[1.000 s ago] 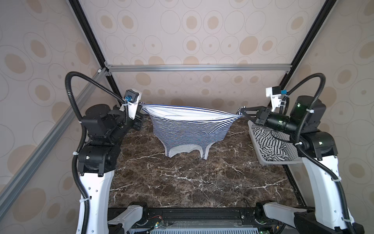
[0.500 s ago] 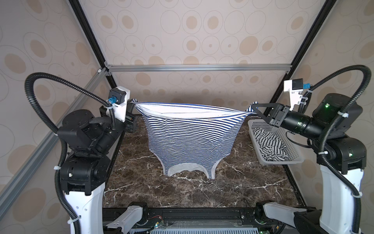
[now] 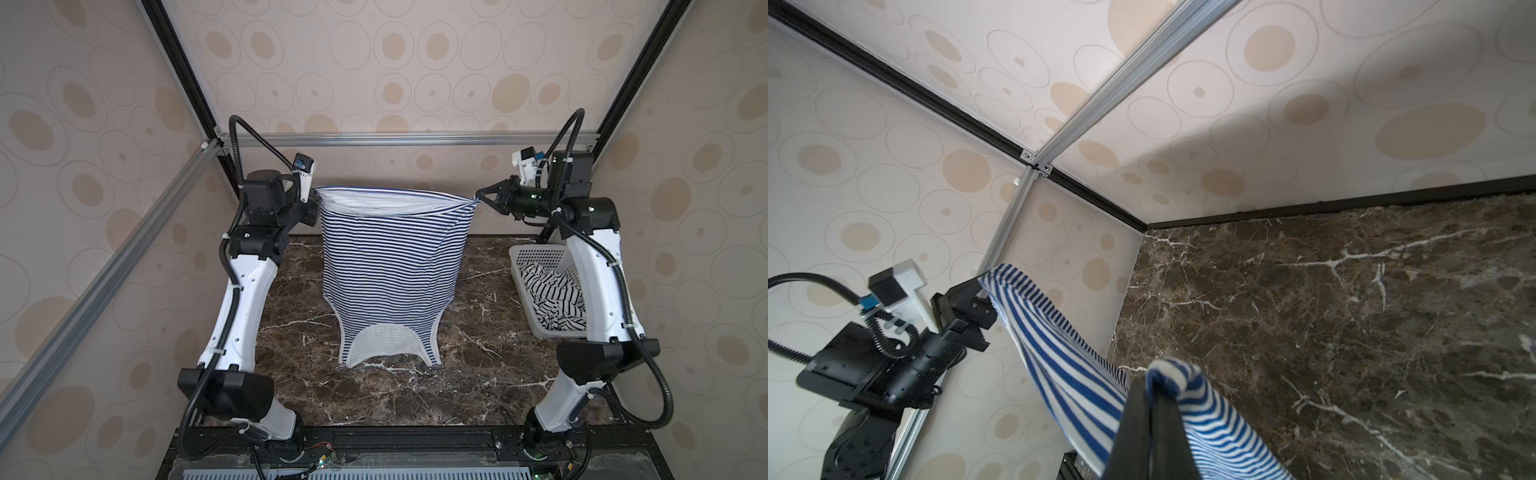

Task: Fold and stack tank tops
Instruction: Smooth out the tank top at the center of the table.

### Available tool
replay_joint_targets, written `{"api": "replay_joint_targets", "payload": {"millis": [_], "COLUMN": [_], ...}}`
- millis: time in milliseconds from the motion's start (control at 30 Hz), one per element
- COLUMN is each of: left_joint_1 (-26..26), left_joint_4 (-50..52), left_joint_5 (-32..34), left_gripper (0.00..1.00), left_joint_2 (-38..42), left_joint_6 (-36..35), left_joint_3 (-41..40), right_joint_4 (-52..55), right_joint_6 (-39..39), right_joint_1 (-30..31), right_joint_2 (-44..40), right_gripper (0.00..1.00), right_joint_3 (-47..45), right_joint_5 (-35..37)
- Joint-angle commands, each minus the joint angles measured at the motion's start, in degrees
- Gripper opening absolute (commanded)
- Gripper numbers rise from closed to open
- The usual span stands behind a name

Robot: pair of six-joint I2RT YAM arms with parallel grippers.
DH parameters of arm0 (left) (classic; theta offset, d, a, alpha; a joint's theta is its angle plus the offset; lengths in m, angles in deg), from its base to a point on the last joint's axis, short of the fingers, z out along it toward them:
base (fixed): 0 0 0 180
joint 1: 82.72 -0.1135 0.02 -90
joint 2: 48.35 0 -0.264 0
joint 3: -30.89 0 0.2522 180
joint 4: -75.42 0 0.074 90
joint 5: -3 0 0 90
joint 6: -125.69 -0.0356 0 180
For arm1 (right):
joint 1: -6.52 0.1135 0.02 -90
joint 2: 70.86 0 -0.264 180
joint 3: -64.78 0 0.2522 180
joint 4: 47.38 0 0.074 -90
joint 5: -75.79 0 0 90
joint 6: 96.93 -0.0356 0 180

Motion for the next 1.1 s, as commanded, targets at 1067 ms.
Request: {"api": "replay_joint_targets", "payload": {"millis": [1067], "left_joint_1": [-0.58], "left_joint_4": [-0.32], "left_joint_5": [-8.96], "left_gripper": [0.0], "left_joint_2": [36.21], "left_joint_6": [-17.5], "left_joint_3": [-61.31], "right_joint_4": [-22.41], "right_joint_6": [-4.92], "right_joint_1": [-4.79], "right_joint_2": [-43.08], "right_gripper": [0.0], "right_joint_3": [-84.32], "right_joint_5": [-10.62]}}
